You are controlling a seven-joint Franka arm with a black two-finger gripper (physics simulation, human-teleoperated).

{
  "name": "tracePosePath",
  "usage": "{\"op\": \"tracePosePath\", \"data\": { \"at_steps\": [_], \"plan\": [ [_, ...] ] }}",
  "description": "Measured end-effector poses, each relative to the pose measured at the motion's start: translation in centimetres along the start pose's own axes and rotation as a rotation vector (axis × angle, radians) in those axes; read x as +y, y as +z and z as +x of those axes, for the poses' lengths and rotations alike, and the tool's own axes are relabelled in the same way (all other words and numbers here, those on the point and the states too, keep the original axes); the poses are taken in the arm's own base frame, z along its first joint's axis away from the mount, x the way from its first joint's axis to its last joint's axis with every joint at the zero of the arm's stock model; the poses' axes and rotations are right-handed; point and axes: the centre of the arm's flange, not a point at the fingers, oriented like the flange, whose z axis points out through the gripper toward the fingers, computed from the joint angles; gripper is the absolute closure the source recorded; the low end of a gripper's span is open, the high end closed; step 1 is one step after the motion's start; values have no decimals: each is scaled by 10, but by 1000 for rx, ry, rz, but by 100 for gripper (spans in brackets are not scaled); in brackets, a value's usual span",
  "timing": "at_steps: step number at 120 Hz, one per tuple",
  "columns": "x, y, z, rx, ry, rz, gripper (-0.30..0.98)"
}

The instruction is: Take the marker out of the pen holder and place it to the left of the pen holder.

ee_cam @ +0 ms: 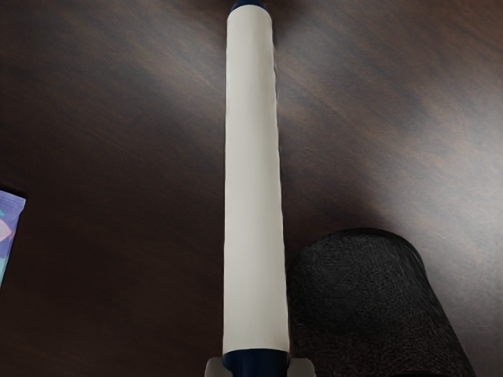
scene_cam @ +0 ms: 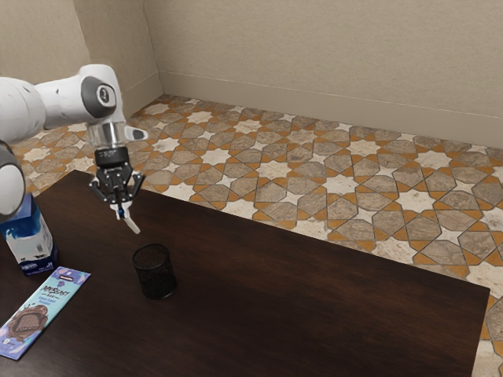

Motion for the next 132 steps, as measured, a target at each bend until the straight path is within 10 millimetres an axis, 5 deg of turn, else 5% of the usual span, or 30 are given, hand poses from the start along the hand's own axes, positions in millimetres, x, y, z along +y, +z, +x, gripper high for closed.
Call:
{"op": "tracePosePath", "data": {
  "at_steps": [16,51,95,132],
  "plan": [
    [-26,18,19,38,-7,-47,76],
    [-48,41,33,59,20,-73,68],
    [-61,92,35,-28,47,-56,73],
    [-50,126,44,-86,81,-40,60]
  ]
}}
